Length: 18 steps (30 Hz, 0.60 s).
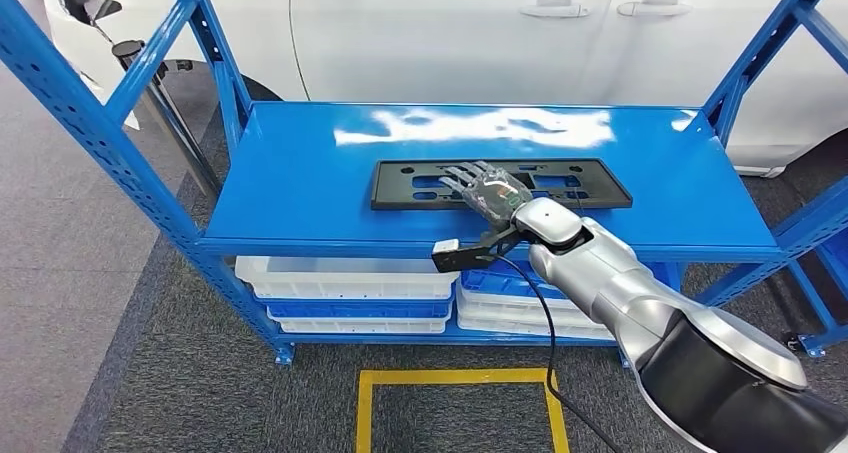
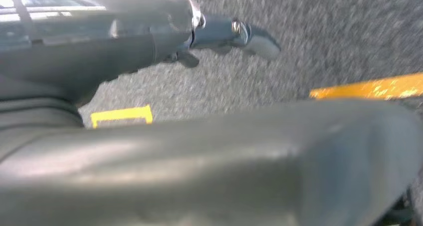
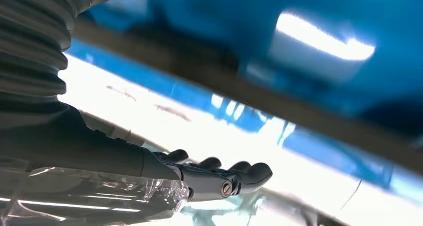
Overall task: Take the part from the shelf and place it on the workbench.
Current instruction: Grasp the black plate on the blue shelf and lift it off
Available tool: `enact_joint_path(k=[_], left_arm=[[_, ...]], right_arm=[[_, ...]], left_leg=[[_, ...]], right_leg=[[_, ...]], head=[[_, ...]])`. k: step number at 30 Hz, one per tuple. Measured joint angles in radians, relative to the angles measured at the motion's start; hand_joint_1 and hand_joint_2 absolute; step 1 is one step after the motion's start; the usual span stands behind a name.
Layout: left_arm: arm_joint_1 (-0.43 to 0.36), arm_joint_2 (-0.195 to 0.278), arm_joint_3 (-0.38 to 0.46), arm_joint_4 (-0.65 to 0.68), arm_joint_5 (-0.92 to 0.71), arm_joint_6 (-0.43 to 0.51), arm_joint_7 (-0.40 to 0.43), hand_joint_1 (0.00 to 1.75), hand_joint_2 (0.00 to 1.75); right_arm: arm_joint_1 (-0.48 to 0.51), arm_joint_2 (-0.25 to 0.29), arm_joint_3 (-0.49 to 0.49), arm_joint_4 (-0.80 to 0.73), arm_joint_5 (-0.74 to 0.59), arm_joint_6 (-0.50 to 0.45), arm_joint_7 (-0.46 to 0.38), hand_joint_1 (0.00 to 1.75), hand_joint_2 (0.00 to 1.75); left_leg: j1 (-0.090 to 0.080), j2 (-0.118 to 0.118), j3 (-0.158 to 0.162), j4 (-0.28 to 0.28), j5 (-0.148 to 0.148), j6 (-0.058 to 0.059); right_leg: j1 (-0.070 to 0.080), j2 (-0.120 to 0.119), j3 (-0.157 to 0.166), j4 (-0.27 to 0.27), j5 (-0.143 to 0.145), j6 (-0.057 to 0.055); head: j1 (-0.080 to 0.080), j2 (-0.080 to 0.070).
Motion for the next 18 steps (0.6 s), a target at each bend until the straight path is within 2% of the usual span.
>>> enact_joint_path(k=[1,2,5,7,9,10,11,12,14,15,16,18], left_arm=[[-0.002,0.0,0.0,0.0,0.0,-0.001,0.0,0.0,0.0],[-0.002,-0.001,0.0,0.0,0.0,-0.003,0.0,0.0,0.0],[-0.002,-0.001,0.0,0.0,0.002,-0.006,-0.001,0.0,0.0],[-0.003,-0.001,0.0,0.0,0.002,-0.006,-0.003,0.0,0.0],[-0.003,-0.001,0.0,0.0,0.003,-0.006,-0.004,0.0,0.0],[-0.003,-0.001,0.0,0.0,0.003,-0.006,-0.005,0.0,0.0],[-0.003,-0.001,0.0,0.0,0.004,-0.006,-0.005,0.0,0.0],[-0.003,-0.001,0.0,0.0,0.004,-0.006,-0.005,0.0,0.0],[-0.003,-0.001,0.0,0.0,0.007,-0.005,-0.006,0.0,0.0],[-0.003,-0.002,0.0,0.0,0.008,-0.005,-0.006,0.0,0.0],[-0.003,-0.002,0.0,0.0,0.01,-0.004,-0.007,0.0,0.0],[-0.002,-0.002,0.0,0.0,0.014,-0.004,-0.008,0.0,0.0]], right_arm=[[-0.01,0.003,-0.001,0.002,0.003,0.004,0.0,0.0,1.75],[-0.018,0.007,-0.002,0.004,0.008,0.011,0.0,0.0,1.75],[-0.044,0.017,-0.002,0.009,0.026,0.036,-0.002,0.0,1.75],[-0.07,0.026,-0.001,0.013,0.036,0.05,-0.001,0.0,1.75],[-0.087,0.033,-0.001,0.016,0.041,0.053,-0.001,0.0,1.75],[-0.089,0.035,-0.001,0.018,0.041,0.052,-0.001,0.0,1.75],[-0.091,0.037,-0.001,0.019,0.042,0.051,-0.001,0.0,1.75],[-0.091,0.039,-0.001,0.02,0.042,0.05,-0.001,0.0,1.75],[-0.093,0.043,-0.001,0.022,0.042,0.05,-0.002,0.0,1.75],[-0.093,0.045,-0.001,0.023,0.042,0.05,-0.003,0.0,1.75],[-0.093,0.047,-0.001,0.024,0.042,0.05,-0.004,0.0,1.75],[-0.091,0.052,-0.001,0.027,0.041,0.051,-0.01,0.0,1.75]], left_leg=[[-0.001,0.0,-0.002,0.002,-0.001,-0.004],[-0.001,0.0,-0.003,0.002,-0.002,-0.008],[-0.001,0.001,-0.009,0.016,-0.015,-0.024],[0.004,0.001,-0.047,0.101,-0.065,-0.035],[0.009,0.001,-0.11,0.236,-0.124,-0.045],[0.011,0.001,-0.131,0.279,-0.134,-0.047],[0.012,0.002,-0.136,0.285,-0.124,-0.049],[0.014,0.002,-0.121,0.249,-0.096,-0.049],[0.014,0.002,-0.054,0.111,-0.026,-0.045],[0.013,0.001,-0.026,0.053,-0.007,-0.041],[0.011,0.001,-0.011,0.019,0.0,-0.036],[0.008,0.0,-0.007,0.004,-0.001,-0.025]], right_leg=[[0.003,0.0,0.013,-0.029,0.004,-0.004],[0.006,0.001,0.015,-0.036,0.0,-0.007],[0.0,0.0,0.017,-0.045,0.007,-0.024],[-0.004,-0.001,0.019,-0.05,0.01,-0.033],[-0.003,0.0,0.019,-0.049,0.009,-0.037],[-0.003,0.0,0.02,-0.049,0.009,-0.037],[-0.003,0.0,0.02,-0.048,0.008,-0.037],[-0.003,0.0,0.021,-0.047,0.007,-0.035],[-0.002,0.0,0.023,-0.044,0.003,-0.03],[-0.001,0.001,0.023,-0.042,0.002,-0.026],[0.001,0.001,0.022,-0.042,0.001,-0.021],[0.003,0.001,0.02,-0.044,0.004,-0.01]], head=[[0.0,0.0],[0.0,0.0],[0.0,0.0],[0.0,0.0],[0.0,0.0],[0.0,0.0],[0.0,0.0],[0.0,0.0],[0.0,0.0],[0.0,0.0],[0.0,0.0],[0.0,0.0]])
